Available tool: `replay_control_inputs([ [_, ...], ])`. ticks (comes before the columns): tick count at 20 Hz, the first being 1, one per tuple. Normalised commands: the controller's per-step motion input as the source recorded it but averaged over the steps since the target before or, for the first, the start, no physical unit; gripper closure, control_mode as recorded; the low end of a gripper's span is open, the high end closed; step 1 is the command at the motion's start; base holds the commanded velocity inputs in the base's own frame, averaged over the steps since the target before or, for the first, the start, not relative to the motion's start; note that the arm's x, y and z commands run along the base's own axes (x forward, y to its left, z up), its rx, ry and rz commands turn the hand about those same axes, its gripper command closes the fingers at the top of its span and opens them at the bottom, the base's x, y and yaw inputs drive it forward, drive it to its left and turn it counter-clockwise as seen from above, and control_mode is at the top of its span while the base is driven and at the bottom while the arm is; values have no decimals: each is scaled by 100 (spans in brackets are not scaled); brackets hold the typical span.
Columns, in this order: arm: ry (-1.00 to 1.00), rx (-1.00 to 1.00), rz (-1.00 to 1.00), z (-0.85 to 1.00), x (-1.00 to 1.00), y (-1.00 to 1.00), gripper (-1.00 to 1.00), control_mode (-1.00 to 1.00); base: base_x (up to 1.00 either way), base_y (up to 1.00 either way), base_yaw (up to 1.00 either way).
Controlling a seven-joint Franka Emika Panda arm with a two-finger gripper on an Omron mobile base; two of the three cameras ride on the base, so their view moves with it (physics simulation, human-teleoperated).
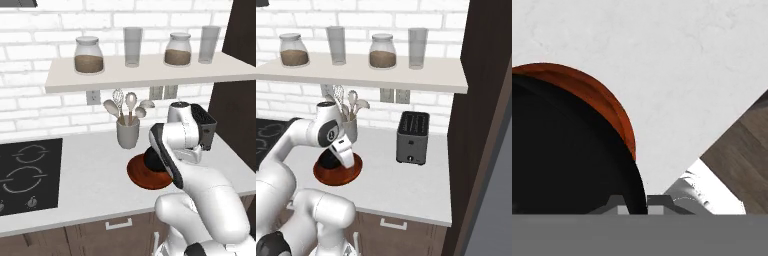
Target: Pick up the bowls on the counter and stack them on top of one another in the open cabinet. Place the smaller bowl on top of the larger bowl.
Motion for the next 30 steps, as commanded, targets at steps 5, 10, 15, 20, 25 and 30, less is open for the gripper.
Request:
replay_control_inputs([
  [5, 12, 0, 2, -54, 43, 5, 100, -100, 0, 0, 0],
  [10, 8, 0, 8, -77, 14, 0, 100, -100, 0, 0, 0],
  [15, 0, 0, 9, -50, 0, 1, 100, -100, 0, 0, 0],
  [20, 0, 0, 2, -17, 5, 13, 100, -100, 0, 0, 0],
  [25, -4, 1, 0, 0, 1, 1, 100, -100, 0, 0, 0],
  [30, -8, 6, 0, 13, -2, 0, 100, -100, 0, 0, 0],
])
